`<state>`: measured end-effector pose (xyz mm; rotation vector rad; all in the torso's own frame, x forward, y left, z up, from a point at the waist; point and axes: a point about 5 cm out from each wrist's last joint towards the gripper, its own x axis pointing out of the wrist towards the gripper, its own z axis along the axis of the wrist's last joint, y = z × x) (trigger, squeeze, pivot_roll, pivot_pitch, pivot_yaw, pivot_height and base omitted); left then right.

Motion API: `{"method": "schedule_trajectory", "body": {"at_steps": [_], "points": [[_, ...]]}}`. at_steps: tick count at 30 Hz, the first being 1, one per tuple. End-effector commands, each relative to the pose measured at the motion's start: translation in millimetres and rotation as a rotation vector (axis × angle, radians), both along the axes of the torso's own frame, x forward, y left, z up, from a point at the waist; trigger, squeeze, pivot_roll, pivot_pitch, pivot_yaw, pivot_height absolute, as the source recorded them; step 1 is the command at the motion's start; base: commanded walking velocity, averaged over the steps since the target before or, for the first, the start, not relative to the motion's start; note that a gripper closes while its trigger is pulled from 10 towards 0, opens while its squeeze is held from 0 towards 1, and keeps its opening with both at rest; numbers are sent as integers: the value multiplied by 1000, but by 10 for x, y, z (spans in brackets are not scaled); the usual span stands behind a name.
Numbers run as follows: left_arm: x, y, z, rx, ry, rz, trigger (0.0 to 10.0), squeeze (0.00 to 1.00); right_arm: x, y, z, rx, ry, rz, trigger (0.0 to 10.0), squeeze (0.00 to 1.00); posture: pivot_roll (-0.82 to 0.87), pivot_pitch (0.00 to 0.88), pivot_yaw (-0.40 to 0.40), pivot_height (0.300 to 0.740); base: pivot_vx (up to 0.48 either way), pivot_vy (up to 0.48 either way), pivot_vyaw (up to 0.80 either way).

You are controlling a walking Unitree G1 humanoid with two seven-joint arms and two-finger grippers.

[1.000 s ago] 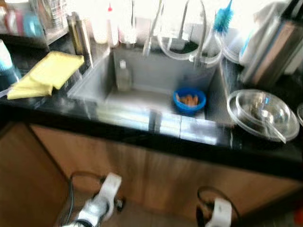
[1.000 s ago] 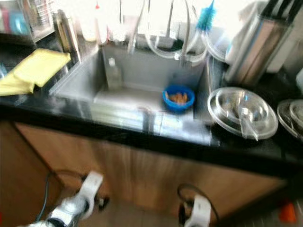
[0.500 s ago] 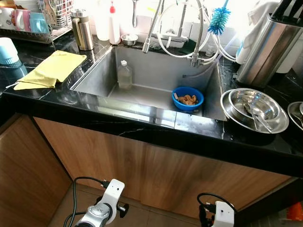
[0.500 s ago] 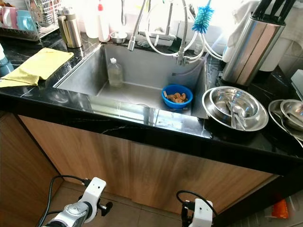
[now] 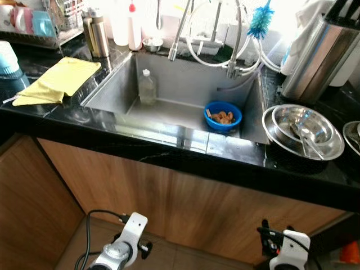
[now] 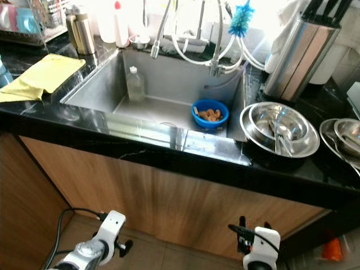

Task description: Kitchen organization

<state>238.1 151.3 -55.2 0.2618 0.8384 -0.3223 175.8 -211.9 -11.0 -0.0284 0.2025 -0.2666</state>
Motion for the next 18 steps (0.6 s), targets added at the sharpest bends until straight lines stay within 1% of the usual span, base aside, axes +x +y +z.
{"method": "schedule_trajectory", "body": {"at_steps": [1,7,8,9,11,13,15,18], "points": [[-42,3,-29,9,19,-14,10000,0,67,-29,125,-25,-52,-7,10000,0,118,46,-103,740,0,0,0],[-69,-34,-50,11,25,-14,10000,0,136,-101,492,-95,-150,-8,10000,0,113,48,-105,740,0,0,0],[-79,-47,-56,10,28,-16,10000,0,180,-126,613,-103,-185,-15,10000,0,110,50,-104,740,0,0,0],[-79,-47,-56,10,28,-16,10000,0,180,-126,613,-103,-185,-15,10000,0,110,50,-104,740,0,0,0],[-88,-57,-62,10,31,-17,10000,0,257,-161,770,-119,-230,-19,10000,0,108,51,-105,740,0,0,0],[-90,-61,-64,10,31,-16,10000,0,284,-170,821,-125,-243,-16,10000,0,111,52,-107,740,0,0,0],[-91,-74,-65,8,30,-13,10000,0,330,-182,931,-122,-262,-25,10000,0,113,52,-107,740,0,0,0],[-90,-82,-65,7,29,-12,10000,0,356,-178,998,-128,-267,-22,10000,0,112,53,-107,740,0,0,0]]}}
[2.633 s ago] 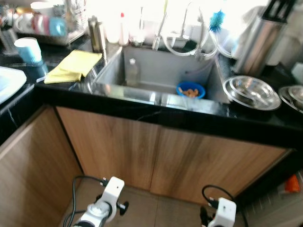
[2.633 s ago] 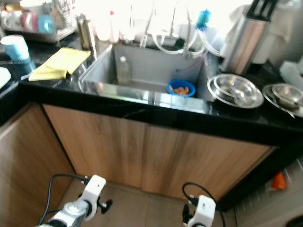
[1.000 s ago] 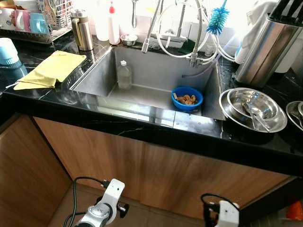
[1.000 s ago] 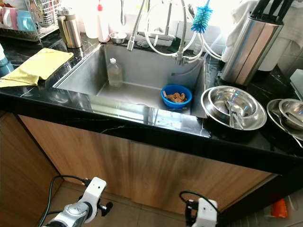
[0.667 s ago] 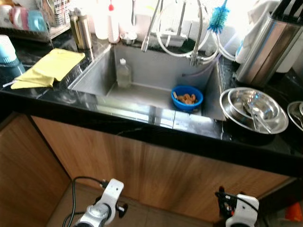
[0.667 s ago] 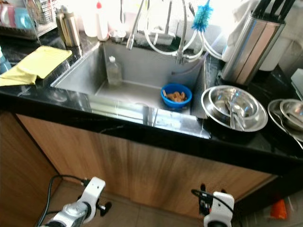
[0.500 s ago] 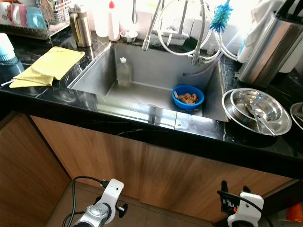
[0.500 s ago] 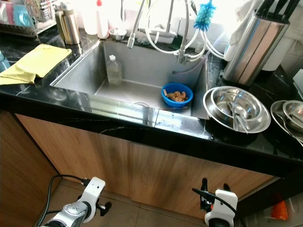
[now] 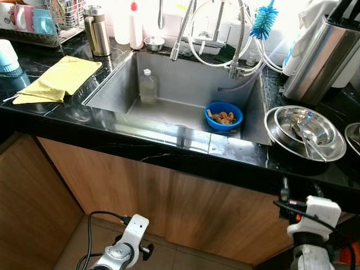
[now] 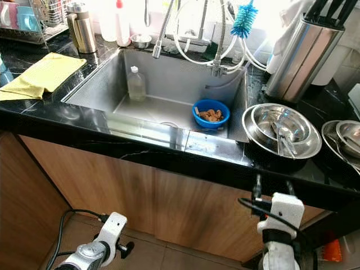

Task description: Kitchen organization

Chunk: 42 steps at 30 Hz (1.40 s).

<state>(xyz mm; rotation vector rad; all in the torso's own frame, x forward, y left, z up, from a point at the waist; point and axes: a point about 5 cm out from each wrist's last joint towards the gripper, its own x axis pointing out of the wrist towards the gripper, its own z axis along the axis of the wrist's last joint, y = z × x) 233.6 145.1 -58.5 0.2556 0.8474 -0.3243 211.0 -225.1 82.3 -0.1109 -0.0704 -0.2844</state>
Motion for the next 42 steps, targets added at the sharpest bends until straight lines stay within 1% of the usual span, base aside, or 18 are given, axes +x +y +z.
{"method": "schedule_trajectory", "body": {"at_steps": [1,4,7,8,10,11,12,13,17,19,23,31,35,37,42], "points": [[-44,-22,-32,12,19,-13,10000,0,15,-44,88,-8,-15,-14,10000,0,111,54,-107,740,0,0,0],[-37,-21,-27,12,18,-14,10000,0,55,-57,136,-10,-15,-11,10000,0,108,54,-107,740,0,0,0],[-37,-20,-27,12,18,-14,10000,0,56,-58,142,-8,-11,-12,10000,0,108,54,-107,740,0,0,0],[-28,-5,-21,12,16,-14,10000,0,134,-84,186,-11,-27,-1,10000,0,108,56,-104,740,0,0,0],[-24,4,-18,13,16,-14,10000,0,183,-95,218,-17,-35,10,10000,0,108,56,-104,740,0,0,0],[-24,11,-18,15,16,-14,10000,0,240,-97,252,-22,-44,28,10000,0,109,56,-103,740,0,0,0],[-24,11,-18,15,16,-14,10000,0,240,-97,252,-22,-44,28,10000,0,109,56,-103,740,0,0,0],[-27,19,-19,16,16,-13,10000,0,297,-105,284,-29,-52,39,10000,0,112,56,-103,740,0,0,0],[-31,30,-22,17,18,-11,10000,0,346,-103,322,-31,-58,51,10000,0,114,56,-103,740,0,0,0],[-41,53,-27,20,20,-7,10000,0,411,-76,369,-35,-66,78,10000,0,115,58,-104,740,0,0,0],[-47,74,-30,20,21,-3,10000,0,431,-59,362,-32,-65,89,10000,0,118,59,-104,740,0,0,0],[-53,93,-32,21,23,-4,10000,0,410,-40,350,-34,-60,90,10000,0,116,60,-102,740,0,0,0],[-53,94,-32,22,23,-4,10000,0,410,-77,379,-41,-73,64,10000,0,117,59,-102,740,0,0,0],[-53,94,-33,23,23,-2,10000,0,412,-146,424,-56,-91,14,10000,0,117,57,-103,740,0,0,0],[-57,84,-36,22,25,-2,10000,0,399,-231,452,-63,-108,-59,10000,0,119,57,-104,740,0,0,0]]}}
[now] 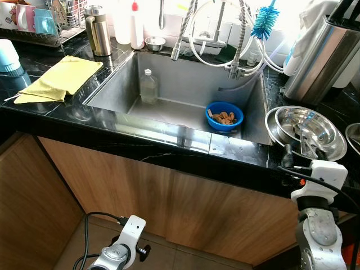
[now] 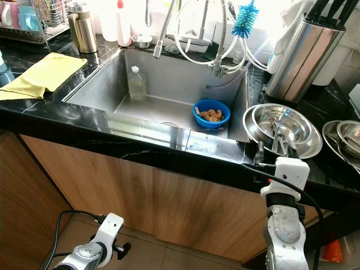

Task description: Kitchen organization

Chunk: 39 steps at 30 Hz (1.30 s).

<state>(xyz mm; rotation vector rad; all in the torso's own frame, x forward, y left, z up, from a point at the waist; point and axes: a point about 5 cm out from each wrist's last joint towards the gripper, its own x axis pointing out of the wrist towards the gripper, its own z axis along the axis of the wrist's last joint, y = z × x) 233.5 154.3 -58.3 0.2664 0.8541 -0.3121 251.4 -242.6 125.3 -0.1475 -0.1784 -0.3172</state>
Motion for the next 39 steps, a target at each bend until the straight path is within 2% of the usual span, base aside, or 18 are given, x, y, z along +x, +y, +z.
{"method": "schedule_trajectory", "body": {"at_steps": [1,7,13,17,27,39], "points": [[-57,-10,-39,7,22,-9,10000,0,-9,-61,23,-12,-6,-36,10000,0,120,57,-104,740,0,0,0],[-65,-28,-45,6,23,-11,10000,0,-8,-33,-16,0,8,-43,10000,0,121,55,-105,740,0,0,0],[-63,-51,-45,4,24,-11,10000,0,39,154,-160,30,73,49,10000,0,124,50,-106,740,0,0,0],[-69,-44,-49,6,27,-9,10000,0,47,201,-159,22,72,63,10000,0,124,49,-106,740,0,0,0],[-95,14,-62,14,35,-8,10000,0,56,268,-43,-5,21,71,10000,0,123,53,-106,740,0,0,0],[-115,-59,-77,20,38,-39,10000,0,19,334,126,-53,-41,94,10000,0,120,55,-105,740,0,0,0]]}}
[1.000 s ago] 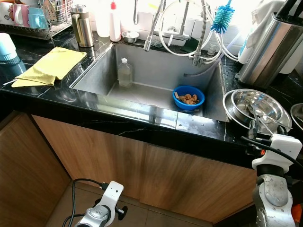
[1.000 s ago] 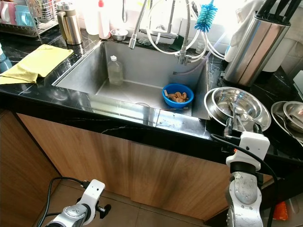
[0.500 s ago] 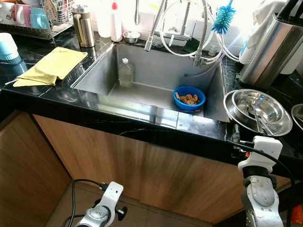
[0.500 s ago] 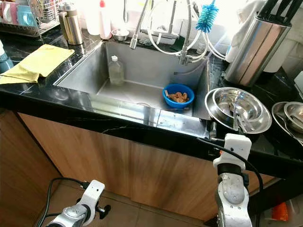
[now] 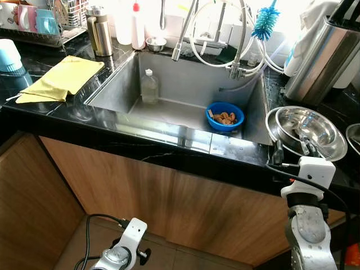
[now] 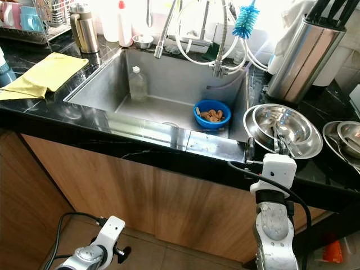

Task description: Kitchen organization

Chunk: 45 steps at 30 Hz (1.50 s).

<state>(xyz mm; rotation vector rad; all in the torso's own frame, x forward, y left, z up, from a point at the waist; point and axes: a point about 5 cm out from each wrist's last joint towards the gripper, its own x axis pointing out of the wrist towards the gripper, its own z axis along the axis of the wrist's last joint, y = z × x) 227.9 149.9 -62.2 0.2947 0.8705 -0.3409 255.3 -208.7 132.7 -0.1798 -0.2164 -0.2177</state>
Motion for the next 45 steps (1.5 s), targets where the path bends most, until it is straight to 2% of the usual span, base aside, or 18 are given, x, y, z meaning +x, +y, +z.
{"method": "schedule_trajectory", "body": {"at_steps": [1,12,18,22,23,24,25,45], "points": [[-60,-17,-39,4,21,-4,10000,0,-20,-2,59,-9,-17,-4,10000,0,120,54,-105,740,0,0,0],[-57,-2,-37,7,20,-5,10000,0,5,13,69,-18,-10,0,10000,0,123,54,-106,740,0,0,0],[-45,14,-29,9,19,-4,10000,0,5,-25,-2,-27,46,-36,10000,0,123,56,-107,740,0,0,0],[-44,11,-30,10,19,-3,10000,0,12,-48,-4,-19,49,-47,10000,0,124,55,-107,740,0,0,0],[-45,6,-30,11,19,-3,10000,0,18,-50,5,-15,42,-45,5725,0,123,55,-107,740,0,0,0],[-45,5,-30,11,19,-3,10000,0,21,-49,9,-14,40,-44,5725,0,123,54,-107,740,0,0,0],[-49,-2,-33,11,20,-3,10000,0,27,-43,16,-15,37,-35,0,0,124,54,-108,740,0,0,0],[-67,6,-43,11,19,-3,10000,0,54,-48,38,-3,36,-35,0,0,127,54,-109,740,0,0,0]]}}
